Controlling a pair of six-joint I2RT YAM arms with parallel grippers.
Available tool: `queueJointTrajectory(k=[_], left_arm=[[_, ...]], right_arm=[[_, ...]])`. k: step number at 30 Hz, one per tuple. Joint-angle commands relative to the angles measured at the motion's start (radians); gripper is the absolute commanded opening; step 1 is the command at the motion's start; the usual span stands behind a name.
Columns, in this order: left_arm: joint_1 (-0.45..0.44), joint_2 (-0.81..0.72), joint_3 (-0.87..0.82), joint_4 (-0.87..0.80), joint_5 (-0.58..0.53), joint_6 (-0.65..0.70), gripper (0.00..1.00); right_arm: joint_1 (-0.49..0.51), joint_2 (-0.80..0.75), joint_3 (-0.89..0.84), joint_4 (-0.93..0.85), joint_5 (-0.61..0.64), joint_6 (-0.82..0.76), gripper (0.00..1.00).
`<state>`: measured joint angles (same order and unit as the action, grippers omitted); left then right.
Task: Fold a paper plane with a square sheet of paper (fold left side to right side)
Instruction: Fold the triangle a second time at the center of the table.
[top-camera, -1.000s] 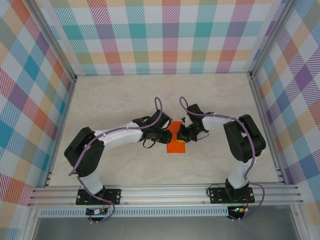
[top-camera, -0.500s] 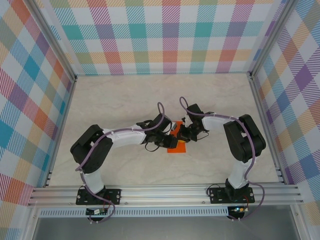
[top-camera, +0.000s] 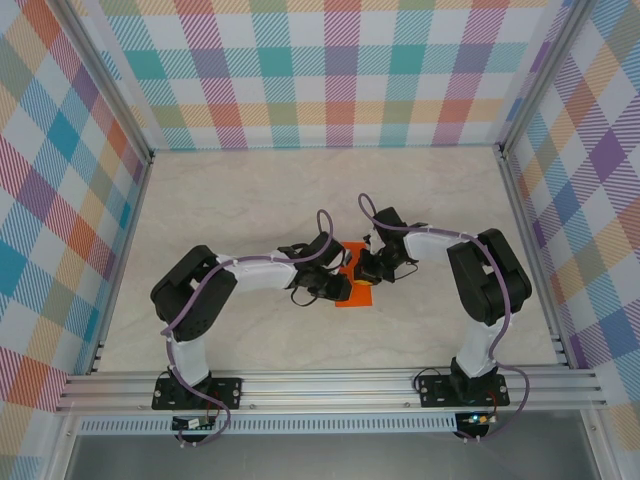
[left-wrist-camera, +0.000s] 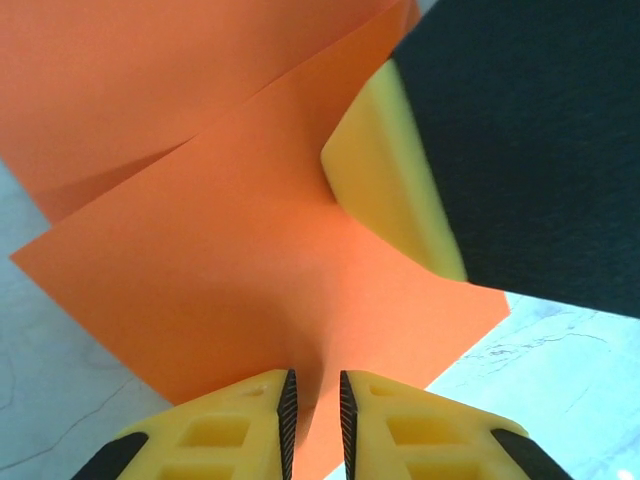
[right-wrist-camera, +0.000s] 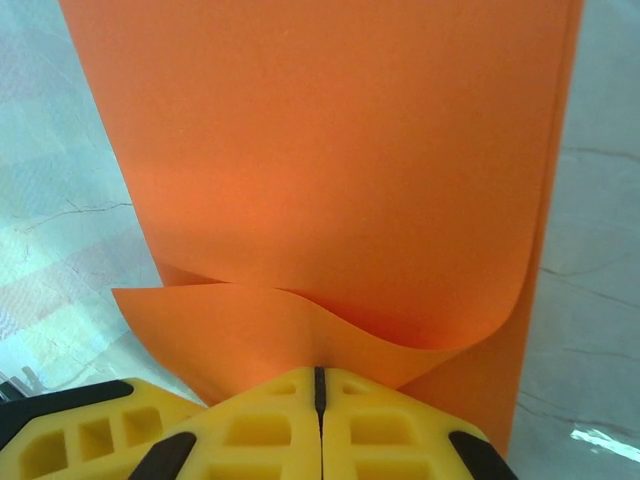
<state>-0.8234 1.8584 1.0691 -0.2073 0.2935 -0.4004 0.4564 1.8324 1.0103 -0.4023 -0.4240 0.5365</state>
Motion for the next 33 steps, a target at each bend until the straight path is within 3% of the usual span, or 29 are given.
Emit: queueJointTrajectory(k=[1,11,24,33], left_arm=[[-0.005,0.023,-0.012,-0.035,-0.023,0.012,0.20],[-0.008,0.030,-0.019,-0.047,-0.029,0.013,0.17],[-0.015,0.041,-0.009,-0.060,-0.048,0.015,0.14],[-0.018,0.055,0.002,-0.101,-0.070,0.021,0.13]], right_arm=[[0.000,0.007,0.012,-0.054,0.056,-0.033,0.06],[0.007,-0.126,-0.018,-0.039,-0.035,-0.069,0.00],[0.063,-0.024,-0.010,0.000,-0.067,-0.023,0.00],[0.063,0.037,0.028,-0.067,0.041,-0.064,0.00]])
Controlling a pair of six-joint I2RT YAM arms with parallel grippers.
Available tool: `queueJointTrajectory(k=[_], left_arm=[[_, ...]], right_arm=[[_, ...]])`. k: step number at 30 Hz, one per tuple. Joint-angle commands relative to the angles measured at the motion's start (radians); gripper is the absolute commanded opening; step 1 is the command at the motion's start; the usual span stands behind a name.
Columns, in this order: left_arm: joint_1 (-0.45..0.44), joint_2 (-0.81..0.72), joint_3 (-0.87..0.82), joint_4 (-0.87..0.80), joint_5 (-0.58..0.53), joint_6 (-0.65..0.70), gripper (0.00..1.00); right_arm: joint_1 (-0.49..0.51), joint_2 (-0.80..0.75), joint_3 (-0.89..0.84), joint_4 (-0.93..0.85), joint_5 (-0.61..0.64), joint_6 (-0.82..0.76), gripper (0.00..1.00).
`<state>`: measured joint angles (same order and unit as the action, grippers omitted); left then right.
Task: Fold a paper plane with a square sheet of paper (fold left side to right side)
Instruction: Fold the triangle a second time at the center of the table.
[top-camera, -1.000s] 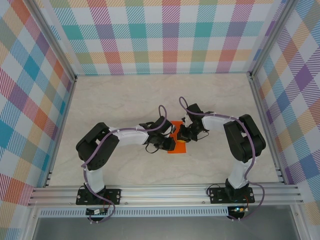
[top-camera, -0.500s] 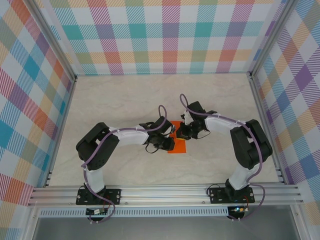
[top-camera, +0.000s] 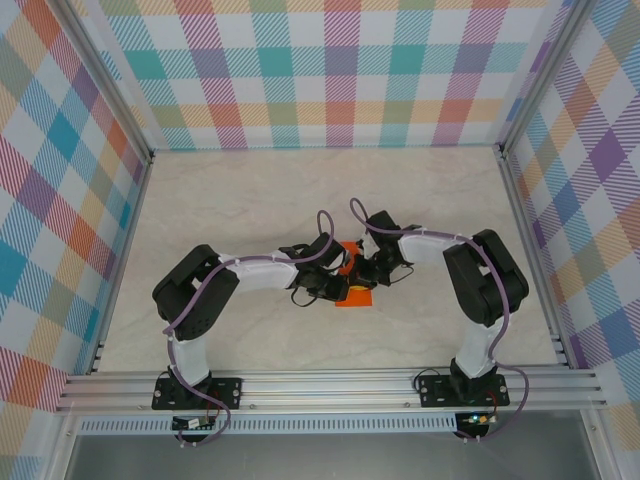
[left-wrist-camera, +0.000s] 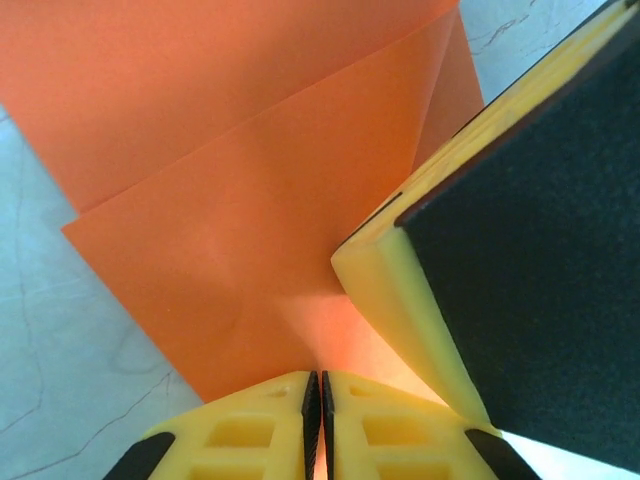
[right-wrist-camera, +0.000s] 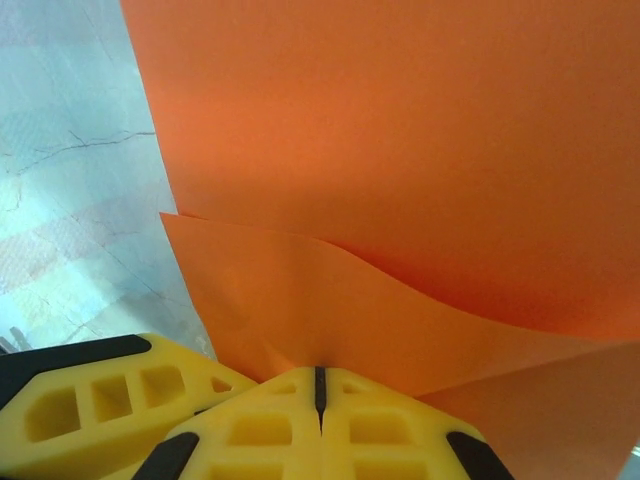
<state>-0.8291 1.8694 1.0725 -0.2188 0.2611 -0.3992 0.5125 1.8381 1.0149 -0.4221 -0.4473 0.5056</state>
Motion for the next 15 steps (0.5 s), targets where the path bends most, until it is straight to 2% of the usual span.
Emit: queueJointTrajectory(k=[1,5,15], left_arm=[[-0.012,0.047,-0.002,-0.091,-0.038,0.020,0.13],[-0.012,0.051,-0.004,-0.101,-0.040,0.027,0.13],[-0.011,0.062,-0.019,-0.094,-0.037,0.034,0.12]], right_arm=[[0.007,0.034,0.027,-0.054,0.081,-0.040,0.00],[0.000,0.020,0.026,-0.070,0.162,-0.063,0.00],[-0.076,0.012,0.057,-0.072,0.188,-0.116,0.00]])
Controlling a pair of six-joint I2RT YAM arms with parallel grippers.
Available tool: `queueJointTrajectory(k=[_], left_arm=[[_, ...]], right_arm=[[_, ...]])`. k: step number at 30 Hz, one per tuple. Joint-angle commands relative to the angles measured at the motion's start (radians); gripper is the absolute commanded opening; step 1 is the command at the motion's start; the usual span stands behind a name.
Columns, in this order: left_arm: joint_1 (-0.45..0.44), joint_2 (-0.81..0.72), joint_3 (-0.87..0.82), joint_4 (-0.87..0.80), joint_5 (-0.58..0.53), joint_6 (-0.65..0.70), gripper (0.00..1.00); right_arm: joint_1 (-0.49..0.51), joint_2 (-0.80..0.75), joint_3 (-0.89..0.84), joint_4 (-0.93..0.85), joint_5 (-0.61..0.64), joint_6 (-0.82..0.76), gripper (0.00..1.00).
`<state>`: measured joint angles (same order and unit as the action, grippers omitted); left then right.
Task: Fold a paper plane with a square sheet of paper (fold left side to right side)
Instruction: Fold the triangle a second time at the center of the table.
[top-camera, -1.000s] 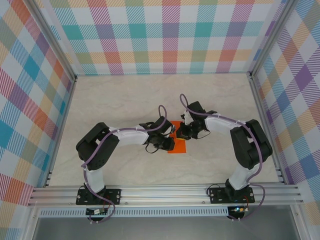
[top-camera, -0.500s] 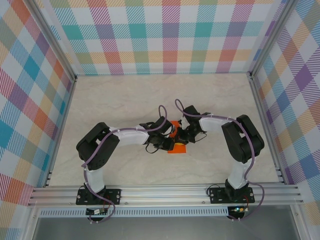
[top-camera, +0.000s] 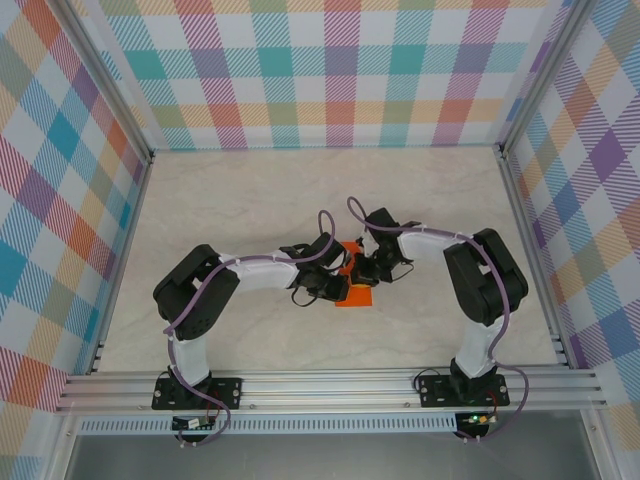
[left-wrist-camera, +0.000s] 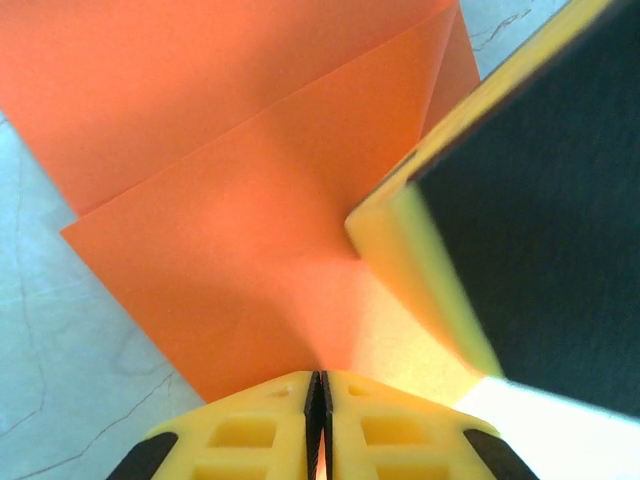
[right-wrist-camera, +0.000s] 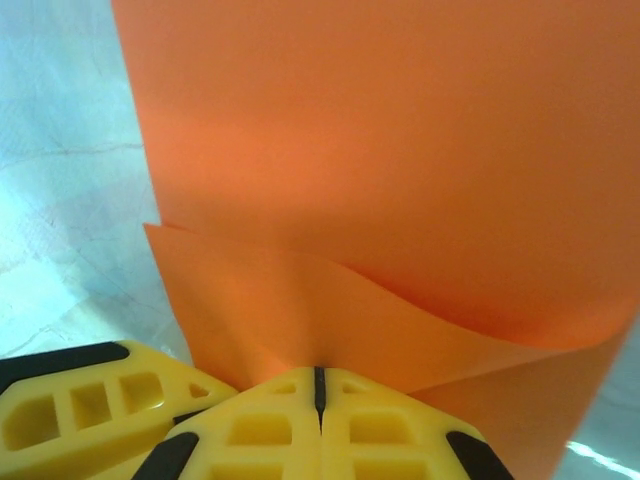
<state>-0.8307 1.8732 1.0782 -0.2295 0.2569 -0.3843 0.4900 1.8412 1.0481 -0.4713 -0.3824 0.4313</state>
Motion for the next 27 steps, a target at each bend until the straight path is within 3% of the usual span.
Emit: queueJointTrajectory(k=[1,9,17,22,27], left_arm=[[-0.010,0.058,-0.025,-0.082,-0.033,0.020,0.12],[-0.011,0.051,-0.026,-0.079,-0.030,0.020,0.12],[-0.011,0.034,-0.017,-0.068,-0.025,0.016,0.13],[-0.012,0.027,-0.017,-0.063,-0.025,0.015,0.13],[-0.012,0.021,-0.018,-0.062,-0.022,0.017,0.13]], right_arm=[[-0.064,0.011,0.028,-0.025,0.124,-0.047,0.00],[-0.157,0.010,0.057,-0.042,0.133,-0.094,0.00],[-0.129,-0.159,0.012,-0.024,0.019,-0.065,0.00],[-0.080,-0.099,-0.036,0.077,-0.120,0.014,0.00],[-0.065,-0.018,-0.003,0.092,-0.138,0.031,0.00]])
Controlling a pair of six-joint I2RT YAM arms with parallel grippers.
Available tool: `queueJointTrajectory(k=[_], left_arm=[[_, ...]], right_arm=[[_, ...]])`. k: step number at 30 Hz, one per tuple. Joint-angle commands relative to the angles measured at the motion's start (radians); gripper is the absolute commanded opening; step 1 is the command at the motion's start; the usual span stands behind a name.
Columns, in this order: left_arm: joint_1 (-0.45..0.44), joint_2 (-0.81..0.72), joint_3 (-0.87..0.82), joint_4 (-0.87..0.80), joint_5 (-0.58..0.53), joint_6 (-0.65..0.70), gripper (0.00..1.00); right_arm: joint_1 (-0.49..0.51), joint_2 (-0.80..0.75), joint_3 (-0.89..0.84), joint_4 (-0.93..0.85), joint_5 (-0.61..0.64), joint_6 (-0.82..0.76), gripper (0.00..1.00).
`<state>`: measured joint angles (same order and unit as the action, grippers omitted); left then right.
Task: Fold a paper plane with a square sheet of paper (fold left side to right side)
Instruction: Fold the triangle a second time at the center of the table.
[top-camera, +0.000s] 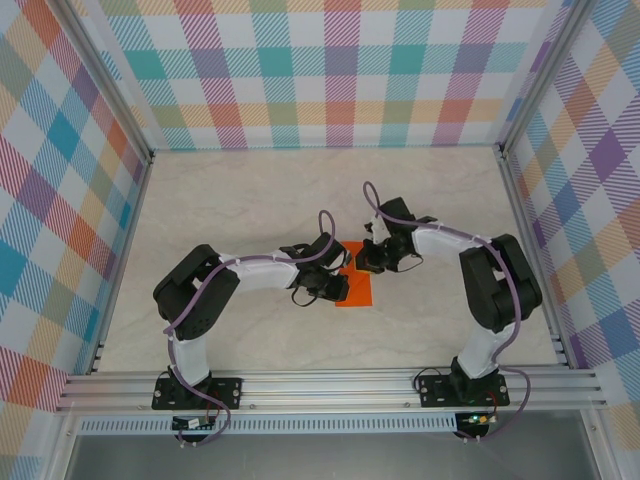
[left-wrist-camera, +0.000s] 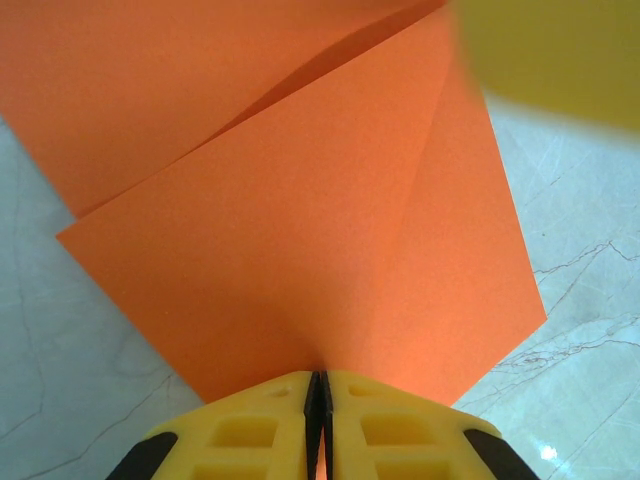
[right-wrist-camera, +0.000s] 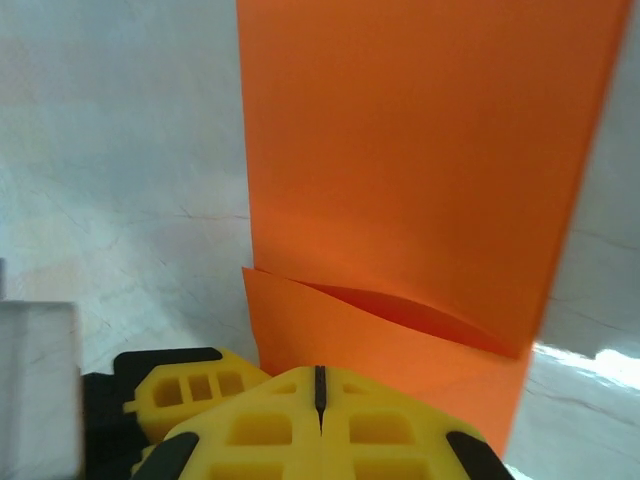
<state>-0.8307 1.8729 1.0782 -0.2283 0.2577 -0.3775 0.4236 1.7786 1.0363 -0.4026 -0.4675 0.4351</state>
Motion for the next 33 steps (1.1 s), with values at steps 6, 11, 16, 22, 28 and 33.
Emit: queueJointTrajectory(k=[6,11,16,22,28,33], left_arm=[[-0.012,-0.011,-0.009,-0.057,-0.008,0.001,0.17],[-0.012,-0.050,0.011,-0.009,0.038,-0.011,0.21],[-0.012,-0.026,0.049,0.031,0.111,-0.033,0.21],[-0.012,0.020,0.083,0.040,0.122,-0.040,0.19],[-0.012,0.064,0.100,0.026,0.120,-0.027,0.19],[-0.009,0.069,0.082,0.017,0.096,-0.024,0.18]], right_arm=[[0.001,0.106,0.042,-0.066,0.038,0.004,0.00],[0.002,0.117,0.034,-0.099,0.095,-0.009,0.00],[0.001,0.120,0.031,-0.103,0.111,-0.015,0.00],[0.001,0.122,0.028,-0.109,0.121,-0.013,0.00],[0.001,0.124,0.032,-0.121,0.133,-0.018,0.00],[0.001,0.128,0.034,-0.134,0.145,-0.025,0.00]])
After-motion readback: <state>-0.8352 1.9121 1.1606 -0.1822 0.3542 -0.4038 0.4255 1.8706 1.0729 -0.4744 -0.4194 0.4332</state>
